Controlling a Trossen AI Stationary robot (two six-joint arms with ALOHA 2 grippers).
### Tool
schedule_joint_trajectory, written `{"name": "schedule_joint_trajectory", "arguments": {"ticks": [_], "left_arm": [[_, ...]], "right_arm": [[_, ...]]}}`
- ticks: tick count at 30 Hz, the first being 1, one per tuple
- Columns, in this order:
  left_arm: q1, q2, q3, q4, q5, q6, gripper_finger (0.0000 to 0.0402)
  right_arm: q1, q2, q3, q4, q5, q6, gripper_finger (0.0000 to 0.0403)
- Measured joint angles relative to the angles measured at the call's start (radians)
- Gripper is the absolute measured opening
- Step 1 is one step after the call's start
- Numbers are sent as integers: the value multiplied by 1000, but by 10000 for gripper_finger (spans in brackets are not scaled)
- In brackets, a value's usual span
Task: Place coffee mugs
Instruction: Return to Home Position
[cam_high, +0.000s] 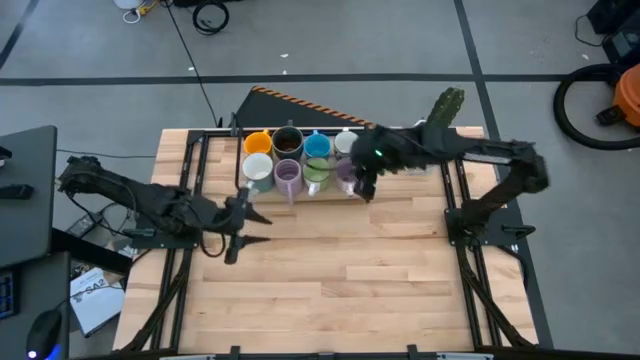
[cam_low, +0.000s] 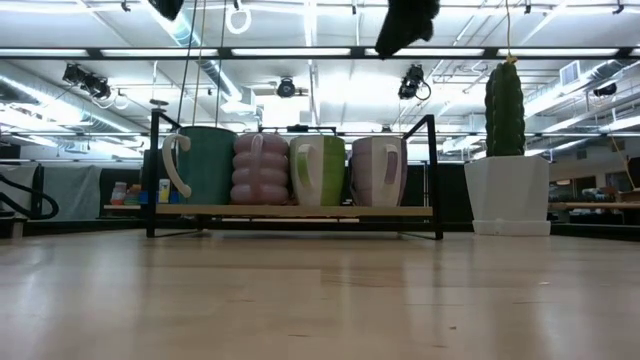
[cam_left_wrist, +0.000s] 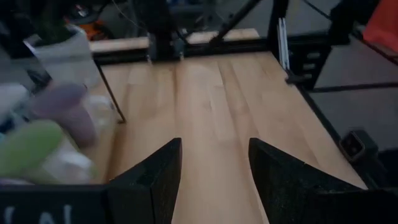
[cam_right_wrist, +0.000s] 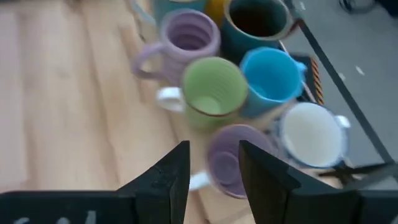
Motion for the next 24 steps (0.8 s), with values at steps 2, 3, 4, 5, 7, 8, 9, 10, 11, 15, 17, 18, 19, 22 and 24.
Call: {"name": "schedule_joint_trajectory", "arguments": {"ticks": [2,3,4,5,7,8,9,10,11,15,17,18,19,22,24], "left_arm": [[-25,-18,-78,40,-1,-27,192],[-38,-28,-112,66,-3,-42,192],[-50,-38,-142,97,-6,-55,192],[-61,-50,-169,127,-16,-64,192],[-87,-72,-215,170,-40,-76,192],[-100,-80,-233,183,-55,-80,192],[-112,-88,-247,192,-75,-82,192],[-124,-97,-257,200,-97,-82,192],[-138,-105,-267,209,-118,-83,192],[-182,-146,-295,221,-205,-83,192],[-195,-171,-312,236,-223,-80,192],[-200,-181,-323,257,-225,-76,192],[-204,-189,-339,288,-227,-67,192],[-204,-213,-384,359,-224,-33,192],[-196,-228,-407,374,-225,-26,192]], "right_arm": [[34,-88,-148,135,6,18,142],[50,-130,-214,196,5,27,142],[64,-171,-279,254,6,30,142],[78,-208,-338,311,7,32,142],[103,-277,-446,416,22,39,142],[114,-309,-495,466,35,45,142],[125,-338,-538,515,47,49,142],[136,-366,-576,557,59,52,142],[145,-395,-613,589,65,54,142],[187,-495,-734,674,83,55,142],[203,-542,-791,715,90,59,142],[208,-565,-820,740,94,61,142],[213,-585,-849,763,94,63,142],[221,-642,-930,830,95,67,142],[222,-674,-975,878,95,69,142]]}}
